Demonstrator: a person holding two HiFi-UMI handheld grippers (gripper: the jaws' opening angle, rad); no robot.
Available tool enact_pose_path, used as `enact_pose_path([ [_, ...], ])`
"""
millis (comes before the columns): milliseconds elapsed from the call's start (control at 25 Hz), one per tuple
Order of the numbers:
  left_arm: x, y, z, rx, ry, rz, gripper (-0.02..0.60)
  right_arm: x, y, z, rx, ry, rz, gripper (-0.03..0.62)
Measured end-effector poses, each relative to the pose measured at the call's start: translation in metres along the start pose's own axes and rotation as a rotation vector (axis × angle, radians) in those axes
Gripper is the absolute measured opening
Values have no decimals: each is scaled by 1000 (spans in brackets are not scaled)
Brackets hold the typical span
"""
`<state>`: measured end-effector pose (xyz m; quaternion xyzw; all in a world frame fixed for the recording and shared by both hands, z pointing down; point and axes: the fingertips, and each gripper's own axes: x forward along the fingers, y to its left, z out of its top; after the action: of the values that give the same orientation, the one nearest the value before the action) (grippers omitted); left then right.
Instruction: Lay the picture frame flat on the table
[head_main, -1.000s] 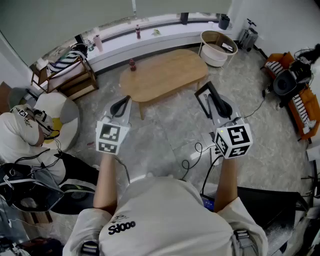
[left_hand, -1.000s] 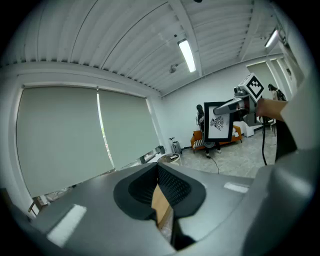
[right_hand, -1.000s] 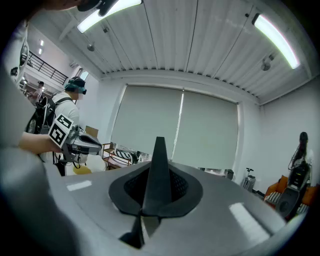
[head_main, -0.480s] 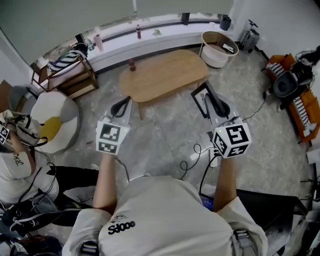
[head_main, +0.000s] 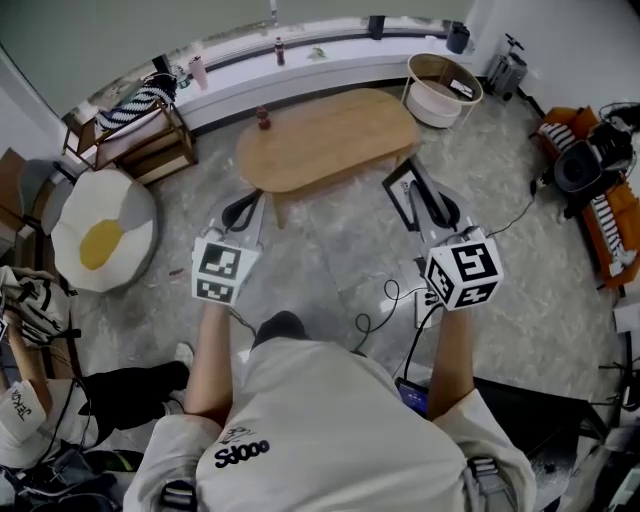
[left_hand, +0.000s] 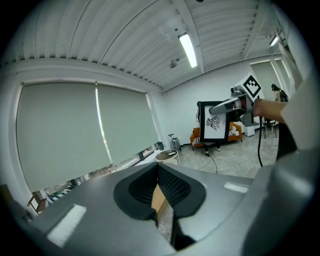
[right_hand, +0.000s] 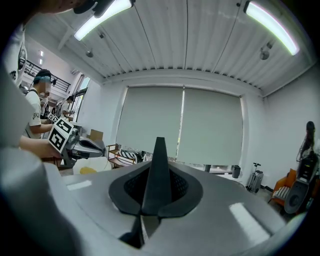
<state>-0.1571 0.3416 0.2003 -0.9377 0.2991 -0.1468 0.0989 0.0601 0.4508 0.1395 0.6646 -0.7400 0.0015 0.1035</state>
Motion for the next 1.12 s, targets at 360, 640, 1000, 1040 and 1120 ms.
enact_pose_path([
  [360,36,12,-9,-12,-5,-16,9,29,-17,-14,19,15,-6,18],
  [640,105,62,-25,-33,-7,-27,9,104,-41,-14,10,22,-15,18],
  [1000,188,131,-12,-13,-13,-53,9,197,-78,3,30,21,-36,18],
  [1040,195,135,-11,-12,-12,-56,9,203,-82,4,32,23,-38,18],
  [1120,207,143,-8,-11,-13,-63,9,216,-87,5,35,29,-41,18],
])
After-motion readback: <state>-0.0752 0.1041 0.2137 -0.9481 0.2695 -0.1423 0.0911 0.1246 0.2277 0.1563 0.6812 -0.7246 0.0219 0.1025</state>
